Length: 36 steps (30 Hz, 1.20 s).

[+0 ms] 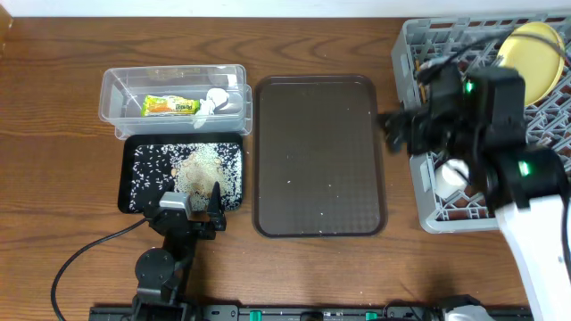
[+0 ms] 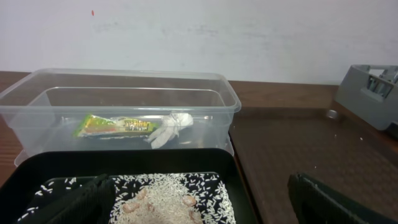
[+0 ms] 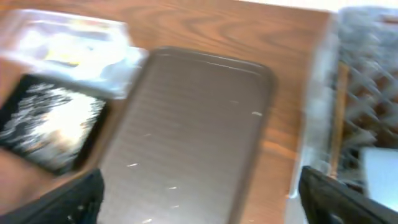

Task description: Sort waste into correct bins and load items into the dishwasher rack

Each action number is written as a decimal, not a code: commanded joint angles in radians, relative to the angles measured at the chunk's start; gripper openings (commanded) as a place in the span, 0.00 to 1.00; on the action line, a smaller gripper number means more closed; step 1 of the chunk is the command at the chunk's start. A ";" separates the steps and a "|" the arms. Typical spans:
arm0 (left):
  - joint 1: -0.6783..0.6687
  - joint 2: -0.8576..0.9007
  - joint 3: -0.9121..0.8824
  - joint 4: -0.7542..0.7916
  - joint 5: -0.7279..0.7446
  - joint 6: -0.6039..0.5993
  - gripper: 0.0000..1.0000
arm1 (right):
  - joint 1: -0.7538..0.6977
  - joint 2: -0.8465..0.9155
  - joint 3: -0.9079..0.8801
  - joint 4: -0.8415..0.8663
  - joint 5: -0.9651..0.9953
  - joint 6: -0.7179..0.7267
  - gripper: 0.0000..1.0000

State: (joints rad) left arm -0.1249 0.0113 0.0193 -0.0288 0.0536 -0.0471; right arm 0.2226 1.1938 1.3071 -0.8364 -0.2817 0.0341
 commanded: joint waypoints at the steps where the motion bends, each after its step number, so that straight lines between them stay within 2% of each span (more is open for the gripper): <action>1: 0.006 -0.006 -0.015 -0.035 0.009 0.017 0.91 | 0.071 -0.076 0.005 -0.027 -0.050 0.014 0.99; 5: 0.006 -0.006 -0.015 -0.035 0.009 0.017 0.91 | 0.141 -0.151 0.005 -0.032 -0.067 0.014 0.99; 10: 0.006 -0.006 -0.015 -0.035 0.009 0.017 0.91 | 0.145 -0.196 0.005 -0.110 -0.024 -0.038 0.99; 20: 0.006 -0.006 -0.015 -0.035 0.009 0.017 0.91 | 0.134 -0.341 -0.009 -0.151 0.324 -0.077 0.99; 30: 0.006 -0.006 -0.015 -0.035 0.009 0.017 0.91 | -0.098 -0.685 -0.273 -0.092 0.318 -0.076 0.99; 36: 0.006 -0.006 -0.015 -0.035 0.009 0.017 0.91 | -0.167 -0.857 -0.492 -0.031 0.331 -0.077 0.99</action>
State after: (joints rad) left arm -0.1242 0.0113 0.0193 -0.0288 0.0540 -0.0471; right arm 0.0818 0.3927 0.8940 -0.8902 0.0299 -0.0338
